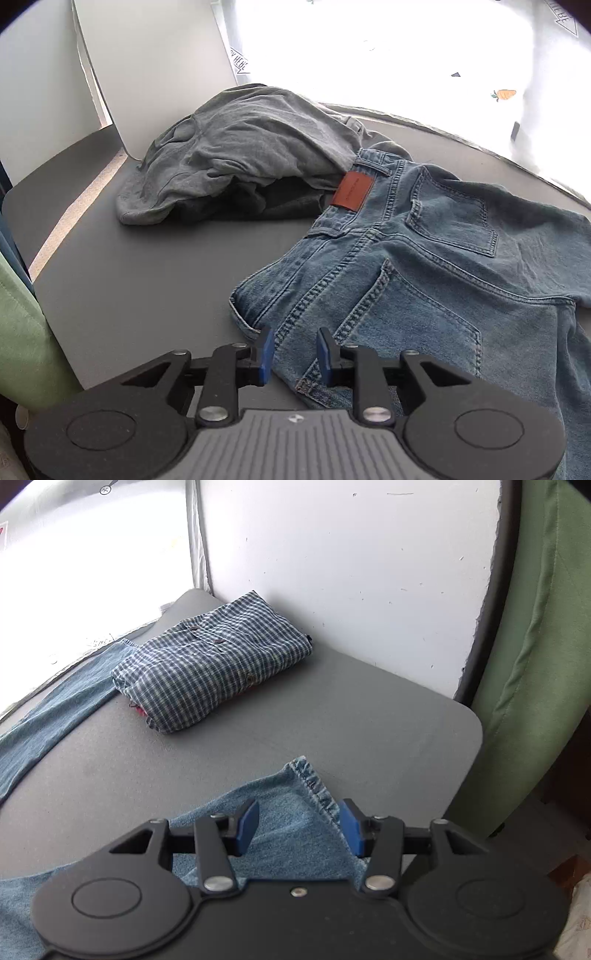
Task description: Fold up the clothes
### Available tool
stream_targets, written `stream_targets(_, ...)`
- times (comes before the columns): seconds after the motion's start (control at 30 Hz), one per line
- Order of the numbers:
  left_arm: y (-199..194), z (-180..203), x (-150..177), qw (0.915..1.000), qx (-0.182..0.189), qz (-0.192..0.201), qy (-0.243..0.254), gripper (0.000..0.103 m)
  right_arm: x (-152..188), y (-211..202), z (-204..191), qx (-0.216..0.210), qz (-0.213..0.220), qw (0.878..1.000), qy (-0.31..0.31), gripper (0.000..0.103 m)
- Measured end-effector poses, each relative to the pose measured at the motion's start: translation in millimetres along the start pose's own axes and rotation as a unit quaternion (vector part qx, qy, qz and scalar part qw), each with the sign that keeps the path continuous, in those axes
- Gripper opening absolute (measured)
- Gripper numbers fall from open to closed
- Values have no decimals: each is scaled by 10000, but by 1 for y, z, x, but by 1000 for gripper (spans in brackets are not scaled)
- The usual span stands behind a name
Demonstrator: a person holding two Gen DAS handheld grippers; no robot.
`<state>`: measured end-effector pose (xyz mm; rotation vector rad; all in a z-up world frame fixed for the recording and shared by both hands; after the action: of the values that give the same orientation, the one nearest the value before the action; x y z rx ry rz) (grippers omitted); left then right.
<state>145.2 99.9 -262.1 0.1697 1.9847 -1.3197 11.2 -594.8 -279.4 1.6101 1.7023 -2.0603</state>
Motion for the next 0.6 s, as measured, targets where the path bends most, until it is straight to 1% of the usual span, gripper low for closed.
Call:
stream_targets(0.03,-2,17,1,9998,126,-6,125,37,-7,15,7,-55,-94,9999,68,49)
stream_targets(0.1,-4,46,4,9989,385,-94,236,38,-18,46,17,-142,-334,9991,211,49)
stream_targets(0.13,-3,62,7,9982,482,-204,278,38,-22,62,20,-156,-503,9983,235,49)
stream_targets(0.2,-2,94,13,9963,663,-417,350,38,-27,86,24,-185,-722,9971,151,49)
stream_targets(0.23,-2,105,14,9959,693,-486,330,38,-28,97,25,-234,-824,9963,87,47)
stream_targets(0.27,-2,118,15,9953,728,-556,299,38,-28,107,25,-348,-971,9947,11,44)
stream_targets(0.3,-3,127,14,9951,752,-579,275,38,-29,112,24,-417,-1069,9934,-59,29)
stream_targets(0.33,-4,134,12,9952,754,-576,255,38,-30,115,23,-459,-1102,9928,-137,20)
stream_targets(0.37,-5,141,11,9953,750,-565,244,38,-32,115,21,-508,-1109,9923,-228,16)
stream_targets(0.4,-6,147,10,9954,748,-548,235,38,-35,114,19,-567,-1066,9921,-342,9)
stream_targets(0.47,-8,156,6,9958,736,-505,222,38,-47,109,13,-606,-869,9924,-618,8)
stream_targets(0.53,-10,161,4,9963,690,-466,217,38,-68,106,10,-587,-577,9927,-887,8)
stream_targets(0.6,-12,163,1,9966,653,-437,236,38,-88,111,1,-590,-384,9910,-1142,8)
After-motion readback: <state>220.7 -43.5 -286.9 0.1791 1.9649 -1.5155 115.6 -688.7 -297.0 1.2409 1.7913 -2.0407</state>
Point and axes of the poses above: each gripper's, at about its wrist camera, not at the fingertips, and y roughly the way its jaws point, z to its right, x to its underside, the point moved 3 cm from there along y, roughly the way its jaws point, and after that the axes turned 9 degrees about -x, right-handed, at the moved point
